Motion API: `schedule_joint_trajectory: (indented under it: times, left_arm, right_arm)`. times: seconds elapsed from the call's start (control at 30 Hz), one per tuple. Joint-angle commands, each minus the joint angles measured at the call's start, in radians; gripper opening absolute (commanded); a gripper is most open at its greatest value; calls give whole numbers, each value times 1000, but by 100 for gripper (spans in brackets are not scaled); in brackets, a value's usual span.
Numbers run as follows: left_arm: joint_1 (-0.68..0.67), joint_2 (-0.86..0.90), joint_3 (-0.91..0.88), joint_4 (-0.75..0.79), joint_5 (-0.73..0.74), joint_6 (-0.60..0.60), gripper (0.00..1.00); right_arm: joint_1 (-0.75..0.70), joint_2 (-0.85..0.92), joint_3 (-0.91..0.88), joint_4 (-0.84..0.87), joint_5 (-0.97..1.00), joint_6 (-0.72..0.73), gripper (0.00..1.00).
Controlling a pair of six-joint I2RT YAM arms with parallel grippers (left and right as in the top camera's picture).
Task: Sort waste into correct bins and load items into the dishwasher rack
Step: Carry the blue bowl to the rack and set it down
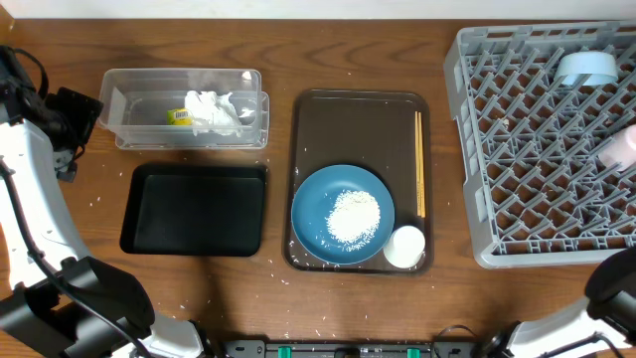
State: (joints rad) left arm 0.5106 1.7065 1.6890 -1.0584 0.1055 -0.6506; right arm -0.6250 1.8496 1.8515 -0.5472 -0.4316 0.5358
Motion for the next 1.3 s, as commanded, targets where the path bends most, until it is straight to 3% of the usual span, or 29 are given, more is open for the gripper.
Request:
schedule_joint_trajectory:
  times: [0.0, 0.23, 0.5, 0.8, 1.0, 1.13, 1.27]
  left_arm:
    - [4, 6, -2, -3, -5, 10, 91]
    - [4, 6, -2, -3, -5, 10, 91]
    - [4, 6, -2, -3, -5, 10, 91]
    - [4, 6, -2, -3, -5, 10, 91]
    - [4, 6, -2, -3, -5, 10, 91]
    - [4, 6, -2, -3, -5, 10, 91]
    - [4, 6, -2, -3, -5, 10, 91]
  right_arm:
    - [99, 50, 0, 45, 277, -33, 31]
    - [236, 237, 0, 241, 451, -165, 28]
    - [269, 360, 0, 351, 574, -171, 24]
    - [267, 364, 0, 278, 653, -261, 22]
    - [266, 353, 0, 197, 653, -261, 16]
    - [266, 297, 0, 130, 692, -260, 11]
    - [267, 193, 0, 74, 708, -259, 14]
